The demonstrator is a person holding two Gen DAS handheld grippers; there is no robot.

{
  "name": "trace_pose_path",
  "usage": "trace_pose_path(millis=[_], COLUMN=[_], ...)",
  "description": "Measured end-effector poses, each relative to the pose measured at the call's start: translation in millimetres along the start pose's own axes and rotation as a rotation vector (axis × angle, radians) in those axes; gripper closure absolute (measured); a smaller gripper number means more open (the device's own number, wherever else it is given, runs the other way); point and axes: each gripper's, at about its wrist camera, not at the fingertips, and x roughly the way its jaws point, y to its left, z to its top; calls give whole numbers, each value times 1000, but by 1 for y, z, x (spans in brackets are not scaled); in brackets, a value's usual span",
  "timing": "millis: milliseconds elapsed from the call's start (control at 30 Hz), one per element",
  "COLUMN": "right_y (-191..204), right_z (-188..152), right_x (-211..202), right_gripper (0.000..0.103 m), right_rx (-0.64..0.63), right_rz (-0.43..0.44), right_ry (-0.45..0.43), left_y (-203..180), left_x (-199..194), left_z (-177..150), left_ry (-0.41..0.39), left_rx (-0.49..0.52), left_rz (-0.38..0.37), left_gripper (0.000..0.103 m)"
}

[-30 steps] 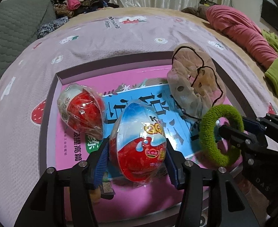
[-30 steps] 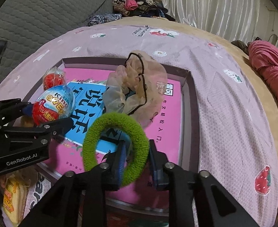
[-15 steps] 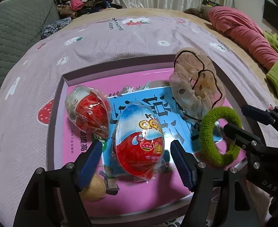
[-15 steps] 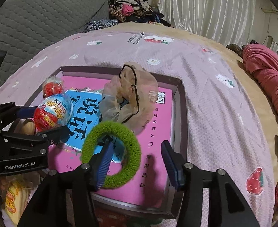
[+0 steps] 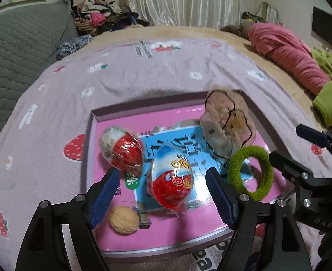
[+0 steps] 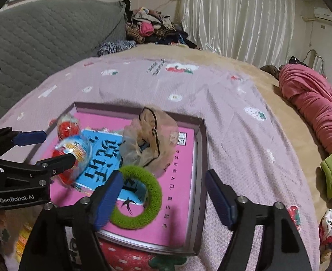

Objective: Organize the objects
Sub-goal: 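Withdraw both open tools up and away from the tray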

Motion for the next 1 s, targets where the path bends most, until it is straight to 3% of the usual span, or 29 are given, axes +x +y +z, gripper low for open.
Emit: trace_pose_path(millis=[800, 867, 933, 1000], right_y=[4, 6, 8, 10], right_z=[12, 14, 15, 16], right_x=[-36, -44, -53, -62], right_gripper=[11, 8, 3, 3], right_rx=[20, 21, 12, 14], right_rz=[11, 12, 9, 3], right_ry=[-107, -122, -135, -151], left_y=[8, 7, 9, 10], left_x=[-38, -45, -51, -60], left_z=[7, 7, 7, 8], left_ry=[-90, -105, -116, -136], left_rx=[-50, -51, -51, -57], left_rz=[-28, -29, -31, -39], left_gripper=[19, 14, 0, 0])
